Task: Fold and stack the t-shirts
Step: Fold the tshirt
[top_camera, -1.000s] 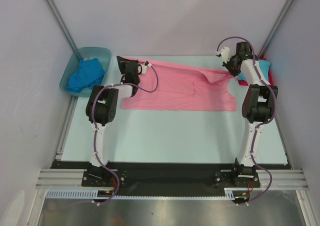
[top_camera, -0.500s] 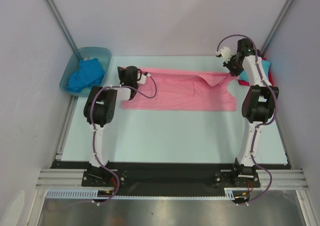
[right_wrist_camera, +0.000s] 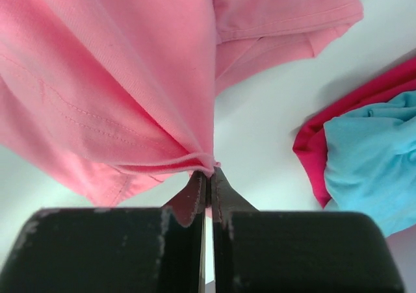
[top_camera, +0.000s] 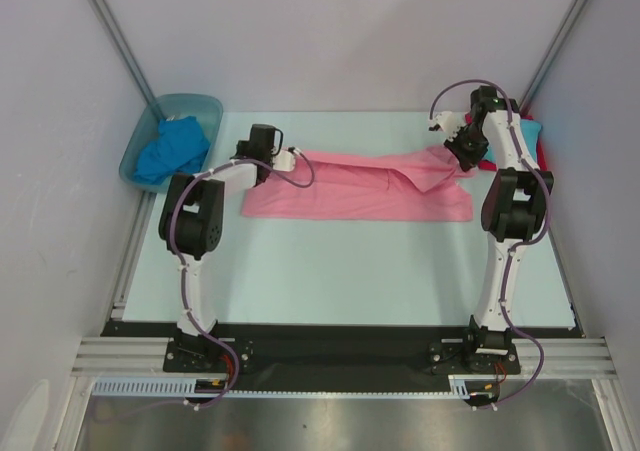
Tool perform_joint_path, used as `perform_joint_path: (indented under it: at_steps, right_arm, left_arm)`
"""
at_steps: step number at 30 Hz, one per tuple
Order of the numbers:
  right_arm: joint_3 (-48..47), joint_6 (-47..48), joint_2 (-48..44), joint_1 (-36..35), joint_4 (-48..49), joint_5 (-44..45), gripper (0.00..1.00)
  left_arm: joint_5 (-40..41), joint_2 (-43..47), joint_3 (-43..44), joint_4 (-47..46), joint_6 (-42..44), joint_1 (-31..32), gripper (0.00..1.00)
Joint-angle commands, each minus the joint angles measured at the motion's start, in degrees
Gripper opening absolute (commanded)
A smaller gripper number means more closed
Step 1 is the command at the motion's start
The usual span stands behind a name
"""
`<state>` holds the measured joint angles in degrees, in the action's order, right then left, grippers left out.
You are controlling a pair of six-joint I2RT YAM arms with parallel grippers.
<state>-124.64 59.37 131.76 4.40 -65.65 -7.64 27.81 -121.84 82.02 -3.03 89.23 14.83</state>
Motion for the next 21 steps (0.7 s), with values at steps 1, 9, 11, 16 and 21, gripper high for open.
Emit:
perform_joint_path:
  at_steps: [1, 9, 11, 16, 21]
  right_arm:
    - [-2.98, 1.97, 0.42, 0.78, -4.39, 2.45, 0.0]
    - [-4.47, 3.02, 1.65, 0.43, -8.53, 2.37, 0.0]
    - [-4.65, 3.29, 1.92, 0.43, -9.85, 2.63, 0.0]
    - [-5.44, 3.82, 2.71, 0.43, -11.87, 2.89, 0.0]
    - [-5.53, 4.17, 3.06, 0.52, -12.93, 3.42, 0.0]
  left_arm:
    - [-1.18, 3.98, 3.67, 13.36, -5.29, -1.82, 0.0]
    - [-4.08, 3.54, 7.45, 25.51, -7.93, -1.82, 0.0]
    - [-4.26, 3.45, 7.72, 26.66, -7.93, -1.82, 0.0]
    - [-4.87, 3.19, 8.42, 29.04, -8.54, -1.82, 0.0]
    - [-5.49, 2.84, 9.83, 31.76, -9.78, -1.82, 0.0]
